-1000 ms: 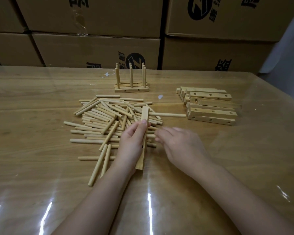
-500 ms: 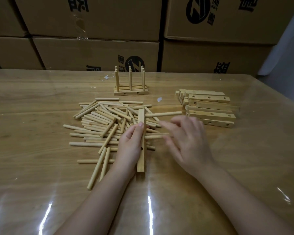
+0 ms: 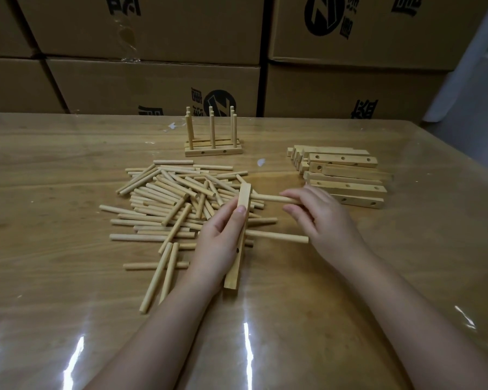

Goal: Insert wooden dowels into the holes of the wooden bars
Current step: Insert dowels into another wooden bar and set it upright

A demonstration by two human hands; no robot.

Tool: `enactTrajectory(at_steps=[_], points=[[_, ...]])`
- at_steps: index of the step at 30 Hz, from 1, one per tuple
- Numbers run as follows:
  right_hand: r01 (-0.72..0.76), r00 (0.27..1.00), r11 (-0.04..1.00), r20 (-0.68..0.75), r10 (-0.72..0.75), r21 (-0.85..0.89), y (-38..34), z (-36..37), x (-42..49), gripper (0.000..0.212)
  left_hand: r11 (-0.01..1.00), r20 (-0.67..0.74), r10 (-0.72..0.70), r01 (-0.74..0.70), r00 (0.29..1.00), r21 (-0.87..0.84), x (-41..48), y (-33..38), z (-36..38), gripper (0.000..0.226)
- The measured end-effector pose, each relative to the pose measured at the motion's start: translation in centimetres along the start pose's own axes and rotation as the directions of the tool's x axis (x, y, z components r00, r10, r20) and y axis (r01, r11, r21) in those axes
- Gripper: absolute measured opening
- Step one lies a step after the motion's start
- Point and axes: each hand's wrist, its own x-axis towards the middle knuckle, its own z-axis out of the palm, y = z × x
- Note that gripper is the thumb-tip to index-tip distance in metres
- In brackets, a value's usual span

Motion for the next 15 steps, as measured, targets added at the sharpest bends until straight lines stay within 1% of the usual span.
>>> enactTrajectory(at_steps=[2,5,9,12,15], points=[[0.031,0.999,0.998,0.009,-0.03,-0.055,-0.08,-0.17,0.07,0.023,1.0,0.013,0.008,-0.008,1.0,0.02,0.0,0.03,0.12,0.019],[0.007,1.0,0.998,0.017,-0.006,-0.068,-0.17,-0.18,0.11,0.021,0.998,0.029,0.035,-0.036,0.999,0.054,0.01,-0.19,0.1,0.024],[-0.082,0.996,0.996,0.02,0.082,0.015,-0.17,0.24,0.12,0.019,0.997,0.02,0.051,-0.052,0.998,0.065,0.13,-0.51,-0.03,0.028],[-0.17,0.984,0.982,0.073,0.163,0.087,-0.01,0.27,0.2,0.02,0.996,0.015,0.061,-0.062,0.998,0.071,0.3,-0.53,-0.02,0.034],[-0.196,0.978,0.974,0.097,0.186,0.115,0.02,0.11,0.25,0.02,0.994,0.011,0.068,-0.069,0.998,0.084,0.29,-0.54,0.06,0.033]])
